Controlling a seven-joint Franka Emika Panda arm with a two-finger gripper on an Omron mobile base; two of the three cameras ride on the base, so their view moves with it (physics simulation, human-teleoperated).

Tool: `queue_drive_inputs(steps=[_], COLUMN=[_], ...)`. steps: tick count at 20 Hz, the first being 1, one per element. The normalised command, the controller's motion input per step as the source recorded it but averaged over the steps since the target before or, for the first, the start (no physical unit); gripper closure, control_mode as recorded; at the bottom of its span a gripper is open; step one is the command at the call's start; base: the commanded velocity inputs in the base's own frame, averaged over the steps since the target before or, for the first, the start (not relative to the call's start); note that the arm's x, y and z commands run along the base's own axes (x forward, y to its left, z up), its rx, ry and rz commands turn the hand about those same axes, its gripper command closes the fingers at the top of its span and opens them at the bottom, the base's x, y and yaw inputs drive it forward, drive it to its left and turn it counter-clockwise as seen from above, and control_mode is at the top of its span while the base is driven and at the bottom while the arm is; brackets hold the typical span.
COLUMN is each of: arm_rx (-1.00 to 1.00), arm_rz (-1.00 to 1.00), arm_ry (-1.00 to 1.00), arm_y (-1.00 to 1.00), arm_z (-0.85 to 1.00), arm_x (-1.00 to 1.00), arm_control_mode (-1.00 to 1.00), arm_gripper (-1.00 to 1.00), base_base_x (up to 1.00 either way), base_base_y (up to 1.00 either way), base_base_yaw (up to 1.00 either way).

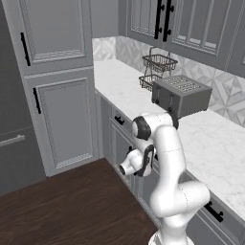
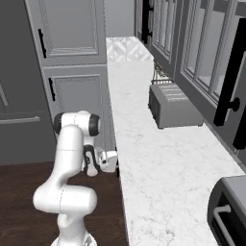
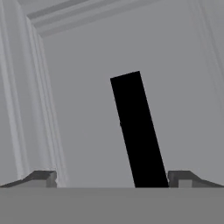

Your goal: Take a straw from the drawer in front and place it inside the glass cup on the dining counter.

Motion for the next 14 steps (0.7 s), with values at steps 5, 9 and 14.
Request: queue_drive_inputs(steps=[5,9,14], arm_rx=[0.00,0.03,0.02], arm_rz=[0.01,0.00,0.00], arm_ry=[0.00,0.09,0.15], arm_y=[0.00,0.22,0.74], arm_z=[-0.07,0.00,0.00], arm_x=[0.17,0.00,0.00], arm_control_mode=[-1.00,-1.00,-1.00], arm_gripper=[1.00,1.00,1.00], base_base_x=[0.00,0.00,0.00], base_base_y=[0.00,0.00,0.00], base_base_yaw=[0.00,0.00,0.00])
